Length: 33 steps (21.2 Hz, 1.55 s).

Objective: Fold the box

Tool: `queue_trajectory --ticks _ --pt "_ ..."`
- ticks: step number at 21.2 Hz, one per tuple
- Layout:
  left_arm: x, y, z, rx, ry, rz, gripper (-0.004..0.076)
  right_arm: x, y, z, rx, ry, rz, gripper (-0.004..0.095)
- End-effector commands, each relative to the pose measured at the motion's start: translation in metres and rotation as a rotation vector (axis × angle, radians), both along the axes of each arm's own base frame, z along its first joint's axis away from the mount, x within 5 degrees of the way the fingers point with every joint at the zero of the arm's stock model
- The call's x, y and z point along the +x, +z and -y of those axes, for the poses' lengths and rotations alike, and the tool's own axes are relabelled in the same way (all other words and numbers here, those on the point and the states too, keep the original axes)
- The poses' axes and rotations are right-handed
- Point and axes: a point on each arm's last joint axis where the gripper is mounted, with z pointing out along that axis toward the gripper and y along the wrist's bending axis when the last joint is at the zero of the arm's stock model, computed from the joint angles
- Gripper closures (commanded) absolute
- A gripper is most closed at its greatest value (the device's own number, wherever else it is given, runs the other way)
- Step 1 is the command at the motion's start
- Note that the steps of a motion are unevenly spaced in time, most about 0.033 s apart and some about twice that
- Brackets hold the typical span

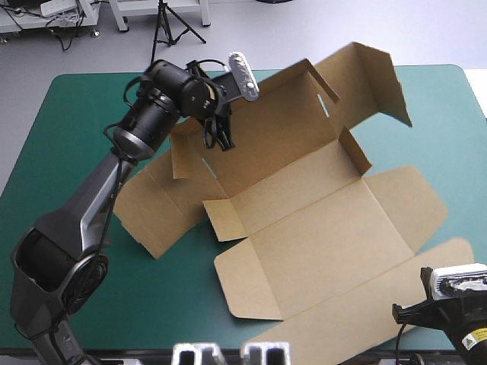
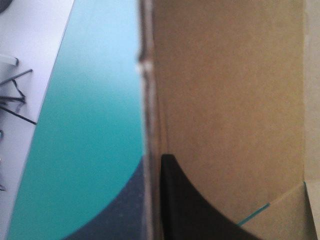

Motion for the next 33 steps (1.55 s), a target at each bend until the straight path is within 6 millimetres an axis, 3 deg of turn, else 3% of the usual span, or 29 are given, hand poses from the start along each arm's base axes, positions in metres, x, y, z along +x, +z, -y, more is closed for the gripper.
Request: queue_trajectory --ticks 1,6,10,15,18,19,22,26,29,33 --pt "-0.028 0.042 0.012 0.049 -0.073 0.246 0.0733 0.002 0.016 0.000 -0.007 0.002 0.098 0.0925" --pt "-0.057 0.046 0.048 0.045 -0.159 0.302 0.0733 -0.008 0.051 0.002 -0.015 -0.009 0.194 0.0925" --pt "-0.073 0.046 0.060 0.046 -0.183 0.293 0.0733 -0.004 0.080 0.002 0.007 -0.018 0.191 0.0925" --pt "-0.073 0.041 0.065 0.045 -0.164 0.318 0.0733 0.007 0.128 0.000 0.032 -0.009 0.259 0.0925" --pt "-0.067 0.025 0.065 0.100 -0.142 0.357 0.0733 0.021 0.168 -0.001 0.036 -0.006 0.294 0.0925" --pt "-0.064 0.016 0.065 0.120 -0.126 0.378 0.0733 0.032 0.187 -0.001 0.039 -0.005 0.298 0.0925" --pt "-0.067 -0.002 0.069 0.140 -0.122 0.456 0.0733 0.061 0.212 -0.002 0.049 -0.001 0.291 0.0925" --pt "-0.081 -0.031 0.083 0.207 -0.158 0.599 0.0733 0.134 0.230 -0.009 0.103 0.039 0.207 0.0925" --pt "-0.084 -0.046 0.086 0.240 -0.183 0.649 0.0733 0.179 0.230 -0.010 0.106 0.046 0.132 0.0925" --pt "-0.083 -0.058 0.086 0.240 -0.179 0.668 0.0733 0.251 0.209 -0.012 0.091 0.059 -0.020 0.0926"
